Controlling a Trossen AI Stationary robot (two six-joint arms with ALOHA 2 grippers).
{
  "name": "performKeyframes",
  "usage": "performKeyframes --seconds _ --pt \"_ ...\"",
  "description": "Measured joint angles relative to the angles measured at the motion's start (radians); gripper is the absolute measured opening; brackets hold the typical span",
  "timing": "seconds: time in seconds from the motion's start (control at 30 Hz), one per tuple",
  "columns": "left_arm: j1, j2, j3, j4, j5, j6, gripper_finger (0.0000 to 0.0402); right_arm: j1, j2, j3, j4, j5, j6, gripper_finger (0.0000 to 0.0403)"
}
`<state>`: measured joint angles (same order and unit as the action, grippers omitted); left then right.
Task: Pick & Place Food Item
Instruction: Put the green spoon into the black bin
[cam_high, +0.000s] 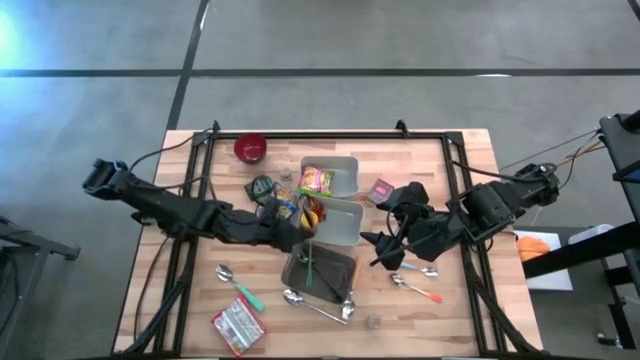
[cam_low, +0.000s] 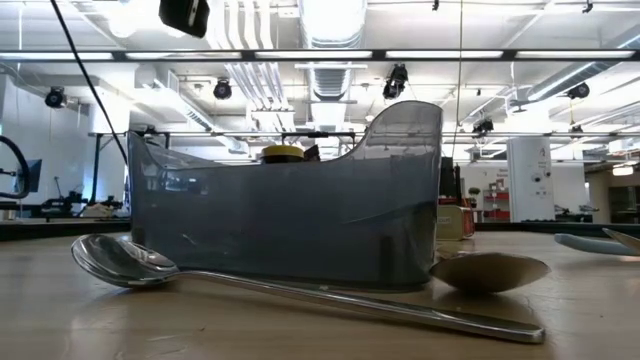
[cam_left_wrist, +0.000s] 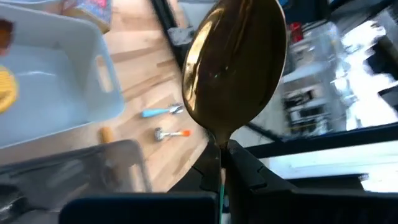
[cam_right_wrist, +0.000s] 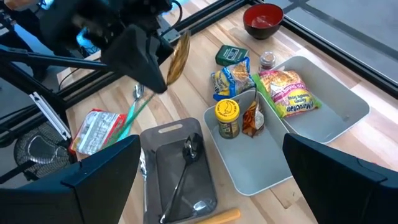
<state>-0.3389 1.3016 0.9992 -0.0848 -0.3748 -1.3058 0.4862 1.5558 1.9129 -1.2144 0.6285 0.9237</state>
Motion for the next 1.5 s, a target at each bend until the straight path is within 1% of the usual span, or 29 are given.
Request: performKeyframes --seconds 0.2,0.3,0.4,0.57,0.63,0.7,0.8,0.93,1.03,1.1,1.2,1.4,1.5 --pt "0.0 0.03 0.012 -0.002 0.001 -0.045 0.0001 0.0 0.0 0.0 0.001 0.0 0.0 0.0389" --pt "0.0 0.047 0.011 0.005 0.013 -0.105 0.0001 0.0 0.0 0.0 0.001 0.0 0.0 0.0389" --pt "0.0 0.067 0.012 0.008 0.02 -0.209 0.0001 0.0 0.0 0.0 0.001 0.0 0.0 0.0389" --pt "-0.018 0.139 0.033 -0.02 0.027 -0.49 0.0001 0.0 0.0 0.0 0.001 0.0 0.0 0.0389" --pt "-0.03 0.178 0.071 -0.066 0.028 -0.578 0.0001 0.0 0.0 0.0 0.001 0.0 0.0 0.0389" --pt "-0.037 0.215 0.128 -0.145 0.031 -0.677 0.0001 0.0 0.0 0.0 0.0 0.0 0.0 0.0389" --pt "-0.042 0.274 0.249 -0.337 0.036 -0.839 0.0001 0.0 0.0 0.0 0.001 0.0 0.0 0.0389" --pt "-0.044 0.353 0.411 -0.57 0.072 -0.986 0.0001 0.0 0.0 0.0 0.0 0.0 0.0 0.0389" --pt "-0.045 0.41 0.496 -0.683 0.112 -1.115 0.0001 0.0 0.0 0.0 0.001 0.0 0.0 0.0389" --pt "-0.046 0.436 0.521 -0.729 0.151 -1.205 0.0001 0.0 0.0 0.0 0.001 0.0 0.0 0.0389" --pt "-0.048 0.459 0.527 -0.74 0.207 -1.322 0.0001 0.0 0.0 0.0 0.001 0.0 0.0 0.0389" --pt "-0.046 0.496 0.497 -0.706 0.227 -1.457 0.0001 0.0 0.0 0.0 0.001 0.0 0.0 0.0389" --pt "-0.042 0.508 0.467 -0.692 0.236 -1.496 0.0001 0.0 0.0 0.0 0.001 0.0 0.0 0.0389"
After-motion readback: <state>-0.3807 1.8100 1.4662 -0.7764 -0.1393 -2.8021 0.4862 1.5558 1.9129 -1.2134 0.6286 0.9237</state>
